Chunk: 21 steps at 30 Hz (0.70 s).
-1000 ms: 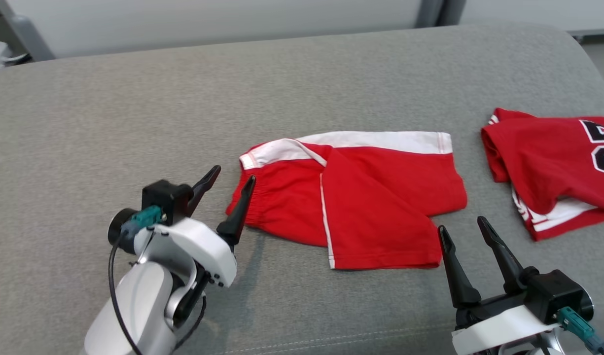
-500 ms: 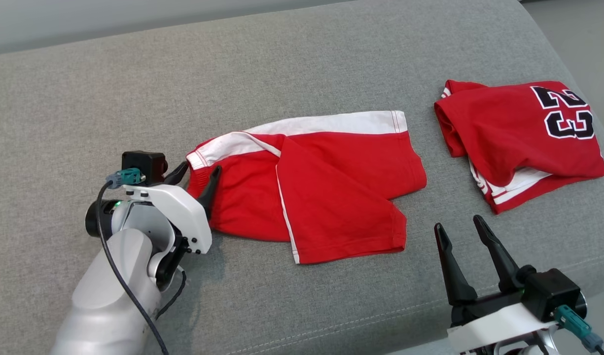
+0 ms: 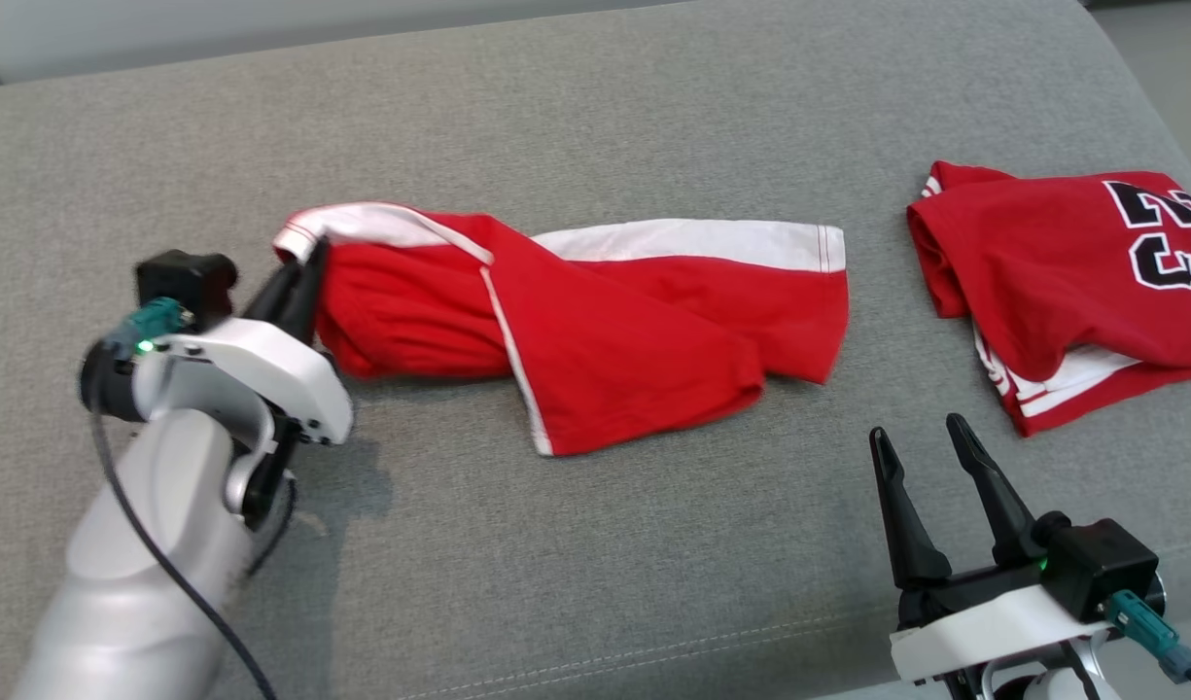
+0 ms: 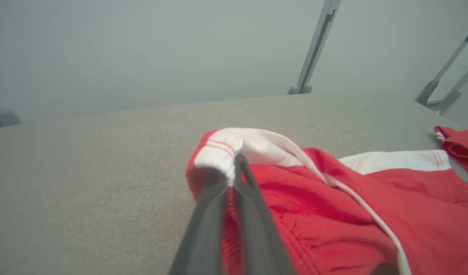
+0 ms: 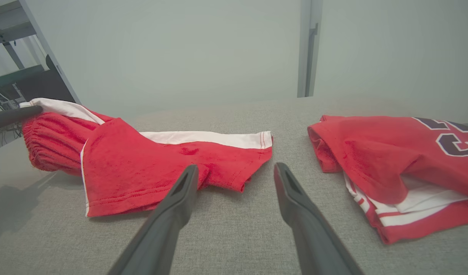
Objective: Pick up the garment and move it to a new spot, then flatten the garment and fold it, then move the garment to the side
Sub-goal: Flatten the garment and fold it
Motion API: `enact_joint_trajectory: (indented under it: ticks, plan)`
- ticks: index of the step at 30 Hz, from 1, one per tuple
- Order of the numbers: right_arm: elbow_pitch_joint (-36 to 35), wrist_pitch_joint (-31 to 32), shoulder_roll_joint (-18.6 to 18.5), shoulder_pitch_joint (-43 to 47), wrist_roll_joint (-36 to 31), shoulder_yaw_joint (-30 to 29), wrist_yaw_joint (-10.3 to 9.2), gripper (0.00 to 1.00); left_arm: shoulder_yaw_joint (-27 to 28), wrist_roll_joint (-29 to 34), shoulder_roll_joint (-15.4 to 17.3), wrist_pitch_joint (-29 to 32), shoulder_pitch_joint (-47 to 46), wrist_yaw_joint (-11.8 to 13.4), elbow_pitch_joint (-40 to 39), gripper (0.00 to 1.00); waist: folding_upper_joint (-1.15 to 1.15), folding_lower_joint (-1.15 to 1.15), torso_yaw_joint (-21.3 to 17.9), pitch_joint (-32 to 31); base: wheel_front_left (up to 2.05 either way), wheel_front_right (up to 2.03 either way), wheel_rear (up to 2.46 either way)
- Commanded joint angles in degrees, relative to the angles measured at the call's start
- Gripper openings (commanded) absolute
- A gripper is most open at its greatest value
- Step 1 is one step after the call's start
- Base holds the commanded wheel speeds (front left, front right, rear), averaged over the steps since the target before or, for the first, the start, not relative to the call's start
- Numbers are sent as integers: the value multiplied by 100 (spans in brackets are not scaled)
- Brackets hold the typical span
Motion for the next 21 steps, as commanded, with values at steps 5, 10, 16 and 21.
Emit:
enact_joint_trajectory:
  ticks: [5,10,16,21]
  plan:
    - [-149,-84,-40,-203,-23,111,18,100,350,-17,537,-182,-199,95,-610,0,0,0,175,-17,0,0,0]
    - [-192,-60,-40,-184,-47,40,18,100,314,-92,697,-224,573,44,-1504,0,0,0,287,-31,0,0,0]
    - [-257,-10,-70,-120,-31,-19,18,100,81,-24,932,-128,2054,145,-2744,0,0,0,391,-35,0,0,0]
    - [-342,66,-137,-90,-25,-89,18,100,-30,76,1067,-190,2963,334,-3487,0,0,0,528,-7,0,0,0]
